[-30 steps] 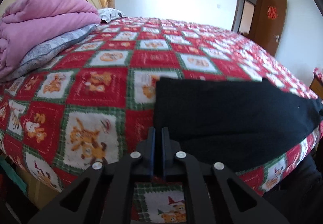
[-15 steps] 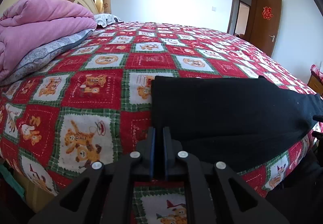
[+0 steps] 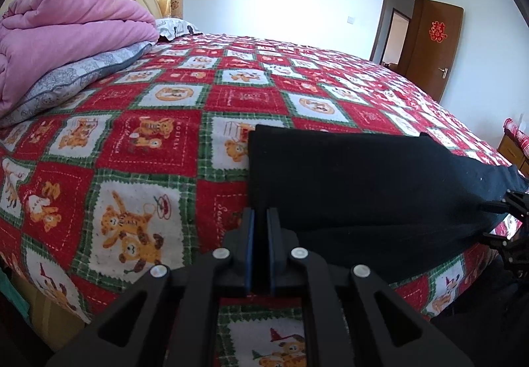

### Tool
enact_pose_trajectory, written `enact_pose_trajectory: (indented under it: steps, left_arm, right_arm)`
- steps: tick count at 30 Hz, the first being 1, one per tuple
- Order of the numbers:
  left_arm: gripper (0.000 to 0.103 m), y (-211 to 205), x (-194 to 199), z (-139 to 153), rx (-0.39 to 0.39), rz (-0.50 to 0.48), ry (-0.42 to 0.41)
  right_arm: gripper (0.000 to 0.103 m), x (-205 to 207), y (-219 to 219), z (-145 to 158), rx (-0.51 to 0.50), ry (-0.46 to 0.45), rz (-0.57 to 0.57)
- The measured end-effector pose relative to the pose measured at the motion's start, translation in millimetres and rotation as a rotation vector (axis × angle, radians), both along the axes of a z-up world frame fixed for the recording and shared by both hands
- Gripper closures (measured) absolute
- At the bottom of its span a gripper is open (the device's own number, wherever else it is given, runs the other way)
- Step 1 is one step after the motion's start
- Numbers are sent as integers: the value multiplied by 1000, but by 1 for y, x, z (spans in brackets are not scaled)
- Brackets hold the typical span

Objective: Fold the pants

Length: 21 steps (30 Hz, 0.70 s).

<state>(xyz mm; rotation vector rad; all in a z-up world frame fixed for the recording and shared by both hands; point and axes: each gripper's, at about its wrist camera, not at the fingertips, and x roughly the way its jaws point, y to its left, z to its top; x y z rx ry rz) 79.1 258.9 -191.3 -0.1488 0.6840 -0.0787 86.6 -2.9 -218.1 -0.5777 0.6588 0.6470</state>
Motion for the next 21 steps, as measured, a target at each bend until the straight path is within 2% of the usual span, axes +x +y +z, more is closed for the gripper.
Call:
enact_pose_trajectory:
  steps: [2, 3, 5, 6, 8, 13, 15, 18, 21]
  left_arm:
    - [94, 1, 0, 0, -3, 0, 0]
    - [94, 1, 0, 0, -4, 0, -1]
    - [94, 1, 0, 0, -3, 0, 0]
    - [94, 1, 0, 0, -2, -1, 0]
    - [94, 1, 0, 0, -6, -1, 2]
    - [94, 2, -1, 1, -6, -5, 1]
    - [94, 3, -1, 0, -7, -6, 1]
    - [94, 4, -2, 1, -11, -7, 1]
    - [94, 4, -3, 2, -5, -12, -2]
  right_arm:
    - [57, 5, -1, -2, 18, 26, -20]
    - [68, 8, -3, -3, 31, 45, -28]
    - [78, 10, -5, -6, 35, 58, -36]
    - [88, 9, -5, -6, 38, 53, -40]
    - [98, 10, -9, -3, 64, 75, -42]
    - [100, 2, -8, 5, 85, 82, -30]
    - [100, -8, -3, 5, 55, 52, -6]
    - [100, -13, 8, -15, -31, 28, 6]
    - [100, -14, 12, -21, -57, 3, 5]
